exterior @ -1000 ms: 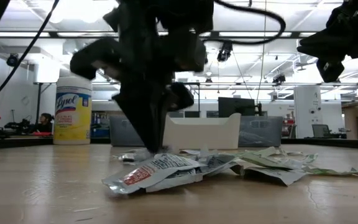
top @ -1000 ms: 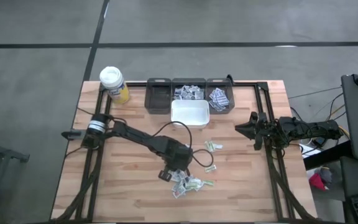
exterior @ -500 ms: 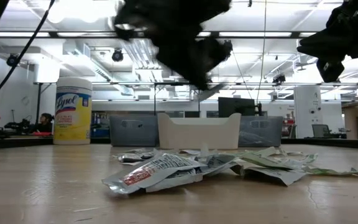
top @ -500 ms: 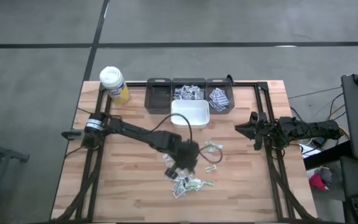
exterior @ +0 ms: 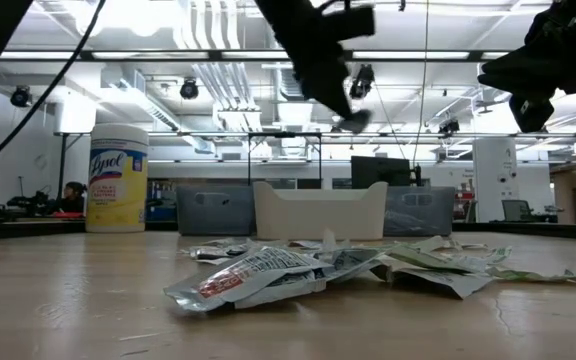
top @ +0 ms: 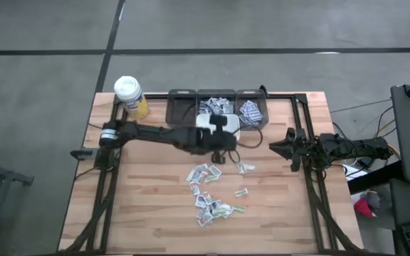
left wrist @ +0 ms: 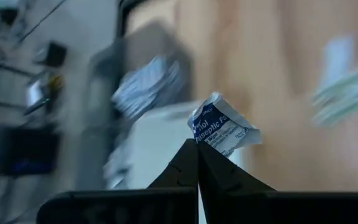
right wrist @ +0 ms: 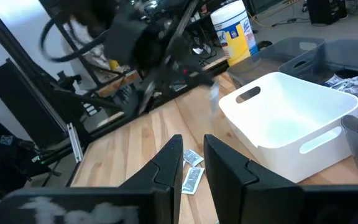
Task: Pick & Place First Aid Supplies
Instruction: Put the alcohol pad into the middle black bin
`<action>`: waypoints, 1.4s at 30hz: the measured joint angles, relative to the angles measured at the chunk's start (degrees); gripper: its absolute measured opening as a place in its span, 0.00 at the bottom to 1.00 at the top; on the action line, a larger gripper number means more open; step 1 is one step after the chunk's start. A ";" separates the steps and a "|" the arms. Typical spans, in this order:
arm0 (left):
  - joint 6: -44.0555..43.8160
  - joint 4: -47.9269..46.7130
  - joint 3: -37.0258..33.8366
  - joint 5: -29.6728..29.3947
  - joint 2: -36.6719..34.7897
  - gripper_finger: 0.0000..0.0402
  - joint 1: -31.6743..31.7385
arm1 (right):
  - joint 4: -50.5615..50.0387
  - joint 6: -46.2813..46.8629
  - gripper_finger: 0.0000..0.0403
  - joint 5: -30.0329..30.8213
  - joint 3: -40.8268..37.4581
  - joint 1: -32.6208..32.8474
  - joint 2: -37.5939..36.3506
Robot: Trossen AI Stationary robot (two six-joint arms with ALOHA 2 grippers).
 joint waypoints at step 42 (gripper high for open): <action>48.77 -15.18 5.52 27.50 3.39 0.00 33.37 | -0.02 0.00 0.16 0.02 0.00 0.00 0.00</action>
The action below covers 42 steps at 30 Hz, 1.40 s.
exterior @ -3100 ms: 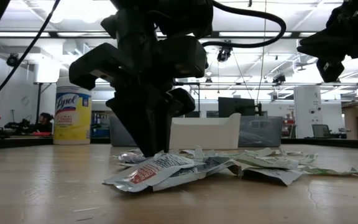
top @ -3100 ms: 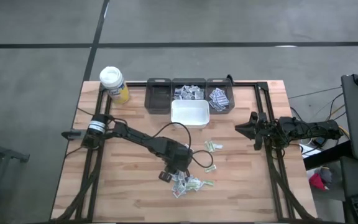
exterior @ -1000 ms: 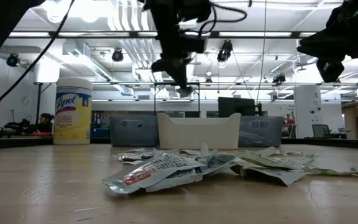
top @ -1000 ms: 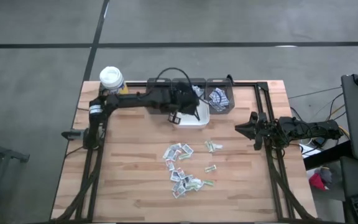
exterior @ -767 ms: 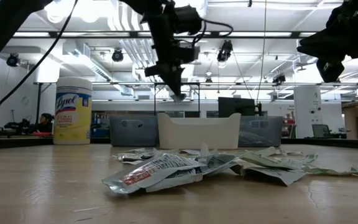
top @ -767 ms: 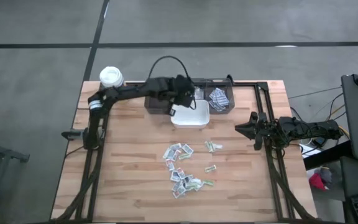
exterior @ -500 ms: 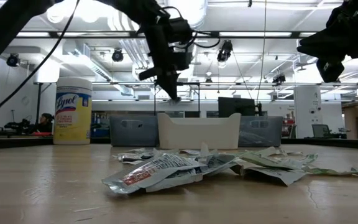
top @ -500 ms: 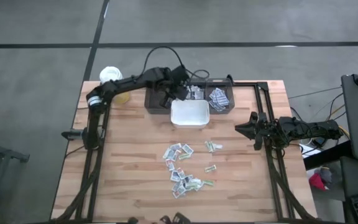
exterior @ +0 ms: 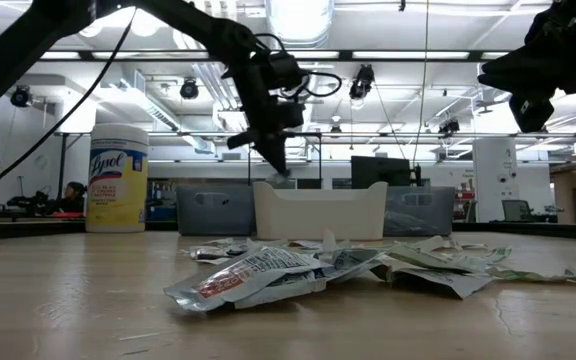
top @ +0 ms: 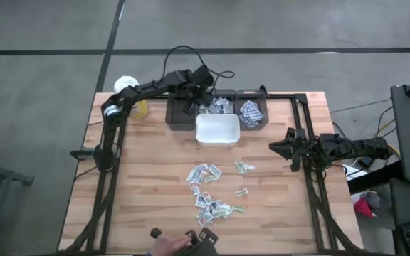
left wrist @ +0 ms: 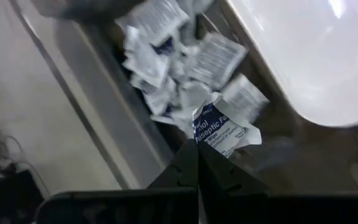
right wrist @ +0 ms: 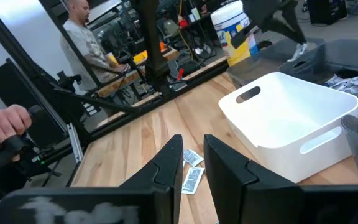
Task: Pick & Place First Aid Supplies
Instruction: Put the alcohol pad into the middle black bin
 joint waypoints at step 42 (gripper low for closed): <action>-0.90 -5.60 17.88 10.10 16.96 0.00 3.93 | 0.00 0.00 0.16 0.00 0.00 0.00 0.00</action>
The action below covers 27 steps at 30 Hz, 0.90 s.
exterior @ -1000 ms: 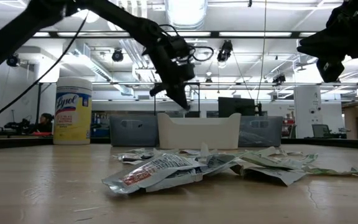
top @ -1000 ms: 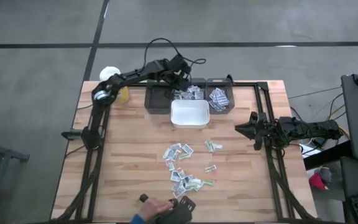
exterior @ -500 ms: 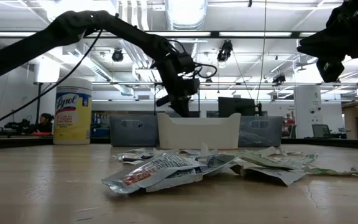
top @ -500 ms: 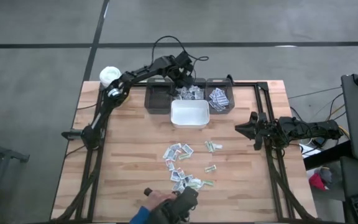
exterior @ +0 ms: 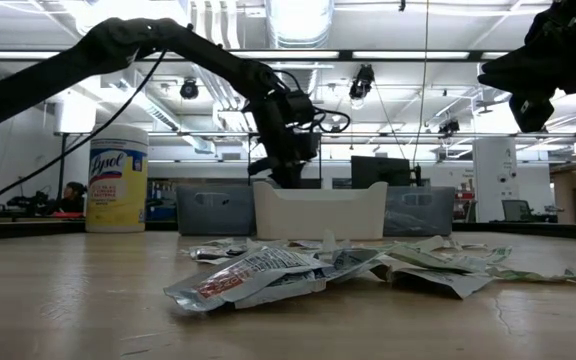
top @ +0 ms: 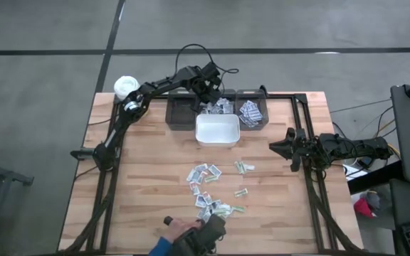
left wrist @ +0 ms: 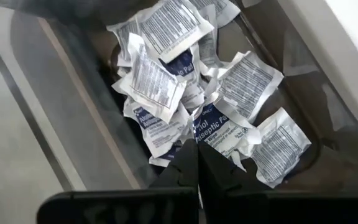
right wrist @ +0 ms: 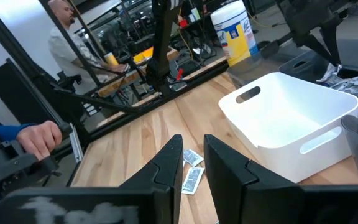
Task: Pick & Place First Aid Supplies
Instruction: Put the alcohol pad into the middle black bin
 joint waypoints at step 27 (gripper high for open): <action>-32.79 -18.88 9.70 -10.71 -9.96 0.31 -5.76 | 0.02 0.00 0.16 -0.01 0.00 -0.01 -0.02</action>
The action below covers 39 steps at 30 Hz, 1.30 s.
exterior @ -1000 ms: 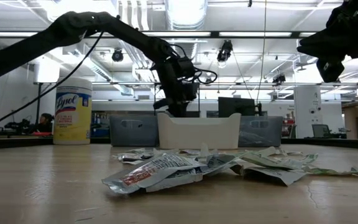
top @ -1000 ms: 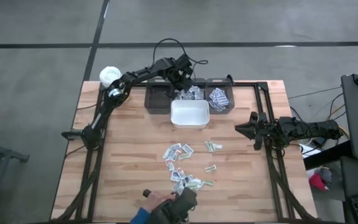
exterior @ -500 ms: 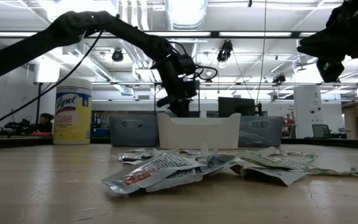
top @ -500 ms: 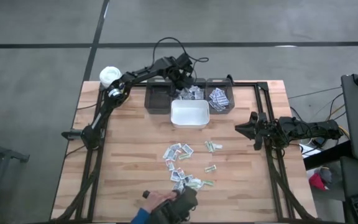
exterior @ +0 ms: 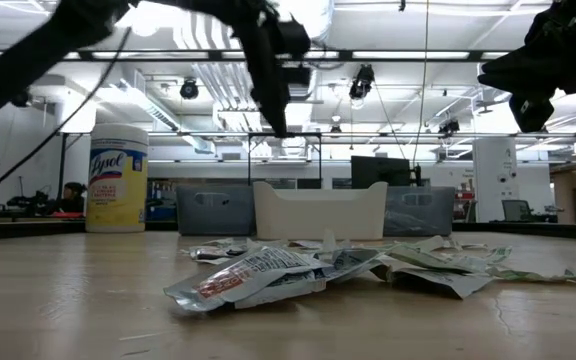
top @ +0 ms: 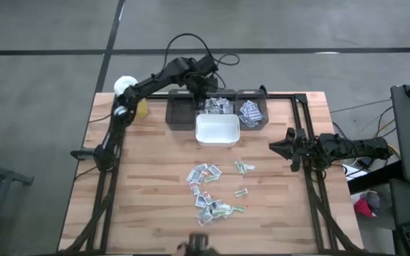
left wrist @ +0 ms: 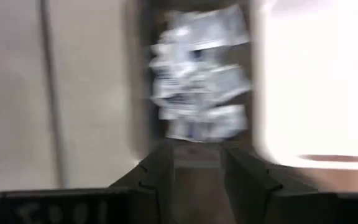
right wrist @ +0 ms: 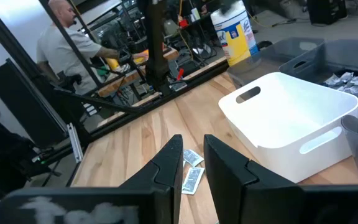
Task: Pick & Place First Aid Supplies
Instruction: Put the alcohol pad into the middle black bin
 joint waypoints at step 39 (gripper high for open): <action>-18.75 28.16 -54.88 16.39 -22.49 0.30 -42.34 | 0.00 0.00 0.16 0.00 0.00 0.01 -0.02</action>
